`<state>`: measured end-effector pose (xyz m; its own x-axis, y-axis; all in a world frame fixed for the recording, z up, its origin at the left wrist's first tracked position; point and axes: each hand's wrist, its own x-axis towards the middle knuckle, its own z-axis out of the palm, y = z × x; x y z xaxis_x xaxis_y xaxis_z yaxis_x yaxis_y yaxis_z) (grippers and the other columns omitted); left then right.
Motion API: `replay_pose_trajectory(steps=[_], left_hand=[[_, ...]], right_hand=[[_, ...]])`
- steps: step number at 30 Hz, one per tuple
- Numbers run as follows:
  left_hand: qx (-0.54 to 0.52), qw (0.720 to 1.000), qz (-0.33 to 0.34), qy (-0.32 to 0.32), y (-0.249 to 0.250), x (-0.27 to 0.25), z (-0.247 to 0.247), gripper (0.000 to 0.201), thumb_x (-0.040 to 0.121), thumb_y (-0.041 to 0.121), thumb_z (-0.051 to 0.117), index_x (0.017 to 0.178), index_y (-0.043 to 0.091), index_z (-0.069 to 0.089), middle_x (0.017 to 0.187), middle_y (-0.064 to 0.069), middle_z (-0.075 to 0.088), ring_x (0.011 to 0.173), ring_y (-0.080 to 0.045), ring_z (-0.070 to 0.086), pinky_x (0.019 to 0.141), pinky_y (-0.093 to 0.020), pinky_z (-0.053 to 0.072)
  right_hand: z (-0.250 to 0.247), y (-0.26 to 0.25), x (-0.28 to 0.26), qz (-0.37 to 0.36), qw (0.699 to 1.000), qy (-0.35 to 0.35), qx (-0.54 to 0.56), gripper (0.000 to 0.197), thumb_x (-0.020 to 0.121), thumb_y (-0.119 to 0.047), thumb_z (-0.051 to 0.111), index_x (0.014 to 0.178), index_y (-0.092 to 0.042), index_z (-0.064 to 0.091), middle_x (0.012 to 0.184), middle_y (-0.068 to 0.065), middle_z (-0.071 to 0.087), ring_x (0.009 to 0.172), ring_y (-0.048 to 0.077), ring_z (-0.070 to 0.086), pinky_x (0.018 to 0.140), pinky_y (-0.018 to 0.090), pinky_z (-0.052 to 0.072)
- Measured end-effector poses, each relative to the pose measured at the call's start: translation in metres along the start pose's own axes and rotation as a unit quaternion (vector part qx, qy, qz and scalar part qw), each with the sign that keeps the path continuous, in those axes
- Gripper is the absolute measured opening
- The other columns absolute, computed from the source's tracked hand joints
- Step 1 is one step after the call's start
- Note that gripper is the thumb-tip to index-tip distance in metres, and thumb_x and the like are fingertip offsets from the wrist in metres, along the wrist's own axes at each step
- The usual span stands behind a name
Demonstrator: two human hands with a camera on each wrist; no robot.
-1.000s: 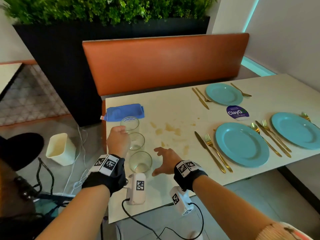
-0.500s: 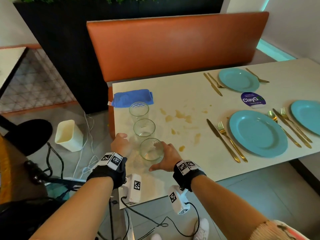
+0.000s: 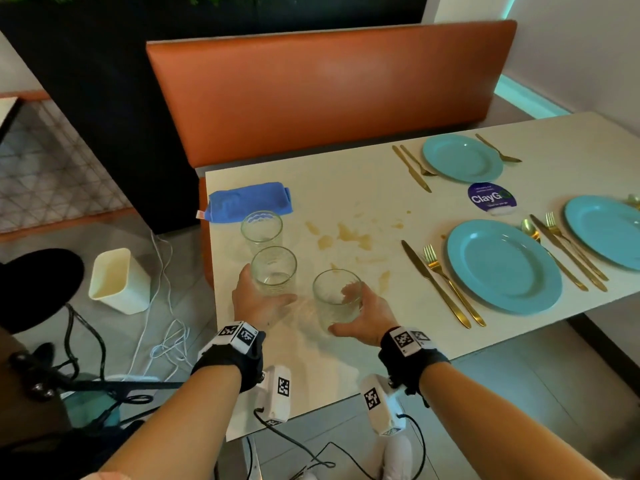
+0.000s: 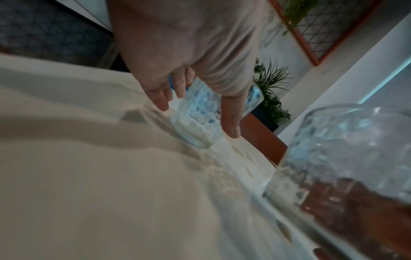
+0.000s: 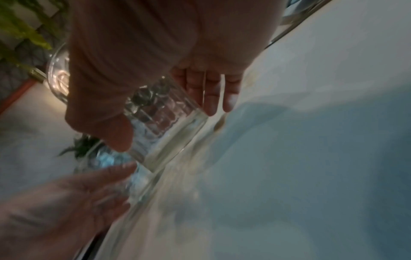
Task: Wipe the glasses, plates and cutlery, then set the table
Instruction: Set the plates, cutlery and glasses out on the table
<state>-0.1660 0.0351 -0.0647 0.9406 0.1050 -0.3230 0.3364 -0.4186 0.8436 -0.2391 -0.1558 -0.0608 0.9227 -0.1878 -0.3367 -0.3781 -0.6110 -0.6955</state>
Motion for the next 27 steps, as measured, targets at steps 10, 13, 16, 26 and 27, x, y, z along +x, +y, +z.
replay_pose_trajectory(steps=[10,13,16,26,27], left_hand=[[0.093,0.992,0.066,0.048,0.026,-0.021,0.033,0.06,0.058,0.028,0.084,0.109,0.007,0.059,0.105,-0.012,0.065,0.109,-0.034,0.053,0.1,-0.033,0.033],[0.081,0.992,0.099,-0.015,0.05,-0.024,0.06,0.094,0.035,0.055,0.067,0.117,0.011,0.057,0.108,-0.007,0.063,0.112,-0.03,0.047,0.098,-0.032,0.037],[0.053,0.986,0.143,-0.071,0.089,-0.019,0.101,0.096,0.035,0.053,0.068,0.122,0.014,0.055,0.11,-0.003,0.058,0.116,-0.027,0.041,0.097,-0.035,0.042],[0.028,0.971,0.186,-0.148,0.238,0.04,0.258,0.087,0.043,0.046,0.075,0.123,0.02,0.053,0.103,0.006,0.053,0.118,-0.019,0.041,0.095,-0.024,0.04],[0.024,0.972,0.181,-0.149,0.249,0.046,0.274,0.084,0.042,0.045,0.075,0.12,0.021,0.054,0.099,0.007,0.051,0.116,-0.019,0.043,0.097,-0.027,0.043]], right_hand=[[-0.095,0.032,0.02,0.056,0.988,0.105,0.097,0.072,0.06,-0.028,0.084,0.121,-0.014,0.048,0.112,0.002,0.062,0.104,0.019,0.058,0.091,0.031,0.046],[-0.133,0.048,0.034,0.07,0.977,0.154,0.128,0.07,0.056,-0.03,0.084,0.118,-0.011,0.057,0.107,0.003,0.068,0.102,0.019,0.063,0.089,0.029,0.048],[-0.182,0.063,0.049,0.079,0.969,0.183,0.144,0.053,0.058,-0.03,0.082,0.106,-0.016,0.065,0.102,0.002,0.071,0.096,0.017,0.066,0.09,0.033,0.051],[-0.359,0.152,0.131,0.181,0.928,0.301,0.125,0.058,0.054,-0.04,0.084,0.102,-0.013,0.065,0.095,0.006,0.07,0.083,0.021,0.064,0.069,0.025,0.046],[-0.373,0.164,0.141,0.201,0.92,0.313,0.127,0.064,0.052,-0.042,0.084,0.105,-0.012,0.063,0.099,0.007,0.069,0.087,0.022,0.064,0.073,0.028,0.048]])
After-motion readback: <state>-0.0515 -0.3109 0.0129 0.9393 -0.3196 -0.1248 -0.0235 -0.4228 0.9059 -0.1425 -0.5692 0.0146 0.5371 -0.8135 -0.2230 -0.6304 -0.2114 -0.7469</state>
